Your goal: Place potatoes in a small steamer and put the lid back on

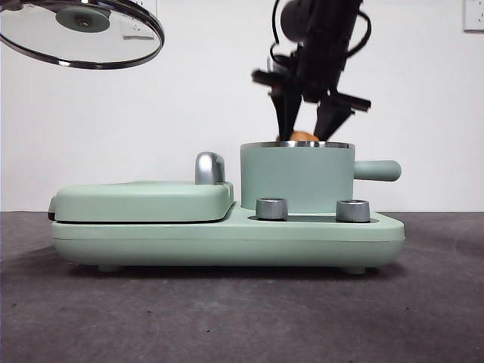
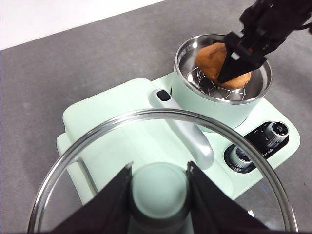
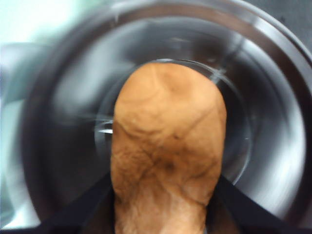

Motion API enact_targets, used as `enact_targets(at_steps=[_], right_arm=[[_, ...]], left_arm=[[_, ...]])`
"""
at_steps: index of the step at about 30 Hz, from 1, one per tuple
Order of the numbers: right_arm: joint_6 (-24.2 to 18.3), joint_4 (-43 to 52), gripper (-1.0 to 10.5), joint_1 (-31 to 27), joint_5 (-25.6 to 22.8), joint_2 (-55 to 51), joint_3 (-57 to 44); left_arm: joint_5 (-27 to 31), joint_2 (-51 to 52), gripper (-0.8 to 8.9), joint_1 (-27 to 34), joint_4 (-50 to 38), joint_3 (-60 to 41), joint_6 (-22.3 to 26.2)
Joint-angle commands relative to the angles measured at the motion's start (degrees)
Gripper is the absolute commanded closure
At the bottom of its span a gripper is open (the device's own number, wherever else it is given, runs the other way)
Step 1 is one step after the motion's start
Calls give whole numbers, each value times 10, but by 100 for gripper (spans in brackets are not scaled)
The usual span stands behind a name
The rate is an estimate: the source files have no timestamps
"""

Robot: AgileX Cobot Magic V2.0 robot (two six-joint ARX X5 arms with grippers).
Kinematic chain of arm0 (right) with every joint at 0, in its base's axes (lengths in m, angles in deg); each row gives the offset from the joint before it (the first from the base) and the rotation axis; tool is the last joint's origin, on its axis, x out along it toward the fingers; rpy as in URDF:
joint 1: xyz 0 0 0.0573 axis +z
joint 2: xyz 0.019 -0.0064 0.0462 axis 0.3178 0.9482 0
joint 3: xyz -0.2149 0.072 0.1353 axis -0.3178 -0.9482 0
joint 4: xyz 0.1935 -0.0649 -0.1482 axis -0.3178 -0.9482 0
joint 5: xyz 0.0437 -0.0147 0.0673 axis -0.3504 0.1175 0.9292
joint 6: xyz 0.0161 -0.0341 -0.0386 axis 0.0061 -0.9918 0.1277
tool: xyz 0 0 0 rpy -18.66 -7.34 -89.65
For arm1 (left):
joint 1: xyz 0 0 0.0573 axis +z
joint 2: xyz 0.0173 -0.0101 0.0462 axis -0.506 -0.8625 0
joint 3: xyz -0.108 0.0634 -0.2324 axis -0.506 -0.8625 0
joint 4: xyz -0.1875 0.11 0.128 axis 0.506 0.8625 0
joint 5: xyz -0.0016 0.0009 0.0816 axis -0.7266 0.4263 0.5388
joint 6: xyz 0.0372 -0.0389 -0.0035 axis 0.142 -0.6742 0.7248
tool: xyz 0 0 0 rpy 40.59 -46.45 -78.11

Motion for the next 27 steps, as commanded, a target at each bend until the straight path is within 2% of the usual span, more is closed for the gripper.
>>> enact_targets(at_steps=[1,6,13,21,27], right_arm=[[-7,0,892,-3,-2,25,16],[-11,1,856,-5,-1,31,16],[-33,3,604,-4,0,31,17],[-39,-85,603,-8,0,28,119],[-59,-85,603,-3,-4,-41,115]], left_arm=[[-3,2,799,-3,-17,9,2],[-3,2,799,-3,-17,9,2],[-3,0,799,-3,-18,9,2],[-3,-8,796,-3,-20,9,2],[-3,-16,796,-3,-25,9,-1]])
